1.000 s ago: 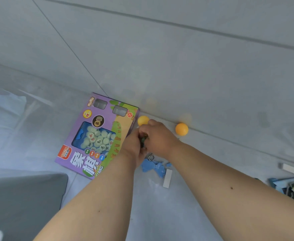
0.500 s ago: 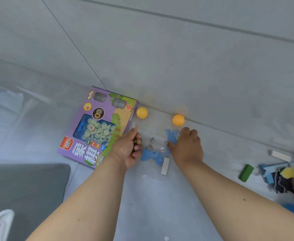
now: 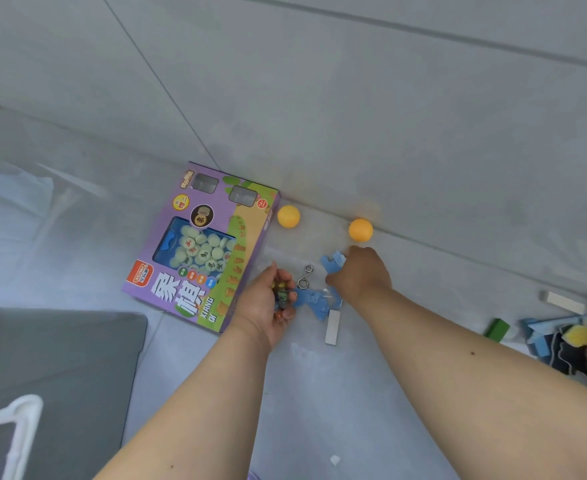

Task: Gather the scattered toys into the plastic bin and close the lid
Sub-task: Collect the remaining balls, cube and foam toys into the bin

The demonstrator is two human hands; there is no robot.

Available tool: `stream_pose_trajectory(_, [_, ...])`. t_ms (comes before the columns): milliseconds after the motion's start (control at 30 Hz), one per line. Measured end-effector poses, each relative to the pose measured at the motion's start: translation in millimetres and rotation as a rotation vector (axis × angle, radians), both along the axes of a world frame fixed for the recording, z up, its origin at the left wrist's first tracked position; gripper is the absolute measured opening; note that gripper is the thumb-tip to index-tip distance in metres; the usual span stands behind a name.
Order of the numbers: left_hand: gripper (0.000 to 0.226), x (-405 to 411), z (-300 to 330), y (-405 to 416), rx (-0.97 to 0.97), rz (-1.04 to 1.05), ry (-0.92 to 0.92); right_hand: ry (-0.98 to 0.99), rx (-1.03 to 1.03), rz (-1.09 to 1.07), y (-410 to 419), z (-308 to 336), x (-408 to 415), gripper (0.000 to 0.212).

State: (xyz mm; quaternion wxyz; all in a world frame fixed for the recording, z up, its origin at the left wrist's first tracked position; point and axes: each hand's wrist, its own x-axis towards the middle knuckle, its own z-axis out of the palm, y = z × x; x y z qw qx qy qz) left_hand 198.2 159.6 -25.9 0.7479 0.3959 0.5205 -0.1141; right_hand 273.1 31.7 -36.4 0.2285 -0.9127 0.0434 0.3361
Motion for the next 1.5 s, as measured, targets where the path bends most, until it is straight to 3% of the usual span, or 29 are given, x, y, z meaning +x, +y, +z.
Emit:
stream_pose_trajectory(100, [0.038, 0.1, 0.2, -3.3, 0.097, -0.046, 0.010, 0.016, 0.224, -0.094, 8.2, 10.9, 3.3, 0.014])
stream_pose_trajectory(200, [0.044, -2.0, -0.6, -5.8, 0.109, -0.085, 0.011, 0.214, 0.514, -0.105, 20.1, 23.5, 0.2, 0.011])
stream_pose_trajectory(267, [0.047, -4.2, -0.6, -6.0, 0.085, -0.114, 0.011, 0.293, 0.556, -0.032, 25.1, 29.6, -4.5, 0.014])
stream_pose_trajectory(400, [0.038, -8.1, 1.1, -4.7, -0.009, -0.101, -0.126, 0.222, 0.455, 0.140, 31.5, 29.4, -7.7, 0.021])
stream_pose_trajectory(467, [0.028, -7.6, 3.5, -0.6, -0.062, -0.028, -0.184, 0.172, 0.492, -0.012, 29.6, 24.0, -6.2, 0.019])
stream_pose_trajectory(533, [0.029, -7.4, 3.4, 8.4, -0.142, 0.112, -0.221, -0.023, 0.441, -0.096, 19.6, 14.2, -6.8, 0.020])
stream_pose_trajectory(600, [0.035, -9.0, 2.5, 18.9, -0.228, 0.227, -0.246, -0.211, 0.252, 0.182, 8.9, 2.7, -13.0, 0.039])
stream_pose_trajectory(700, [0.039, -14.9, 2.0, 27.1, -0.273, 0.282, -0.256, -0.225, 0.105, 0.546, 11.4, -13.4, -25.3, 0.066])
stream_pose_trajectory(767, [0.039, -19.0, 1.3, 29.6, -0.275, 0.296, -0.246, -0.268, 0.041, 0.670, 19.2, -16.7, -28.9, 0.053])
stream_pose_trajectory(867, [0.036, -21.4, 1.2, 30.1, -0.274, 0.293, -0.225, -0.258, 0.017, 0.644, 24.1, -15.8, -29.1, 0.033])
stream_pose_trajectory(1200, [0.035, -22.9, 2.9, 31.6, -0.264, 0.298, -0.193, -0.244, -0.081, 0.649, 22.1, -18.4, -19.0, 0.028])
stream_pose_trajectory(1300, [0.033, -25.2, 2.2, 31.7, -0.263, 0.296, -0.197, -0.239, 0.085, 0.489, 13.9, -10.9, -11.5, 0.018])
stream_pose_trajectory(1400, [0.031, -27.0, 1.4, 29.7, -0.268, 0.285, -0.192, -0.209, 0.340, 0.184, 4.7, -2.3, -3.6, 0.005])
stream_pose_trajectory(1500, [0.028, -27.8, 0.5, 27.0, -0.281, 0.275, -0.204, 0.100, 0.737, -0.297, -2.6, 10.5, 3.7, 0.021])
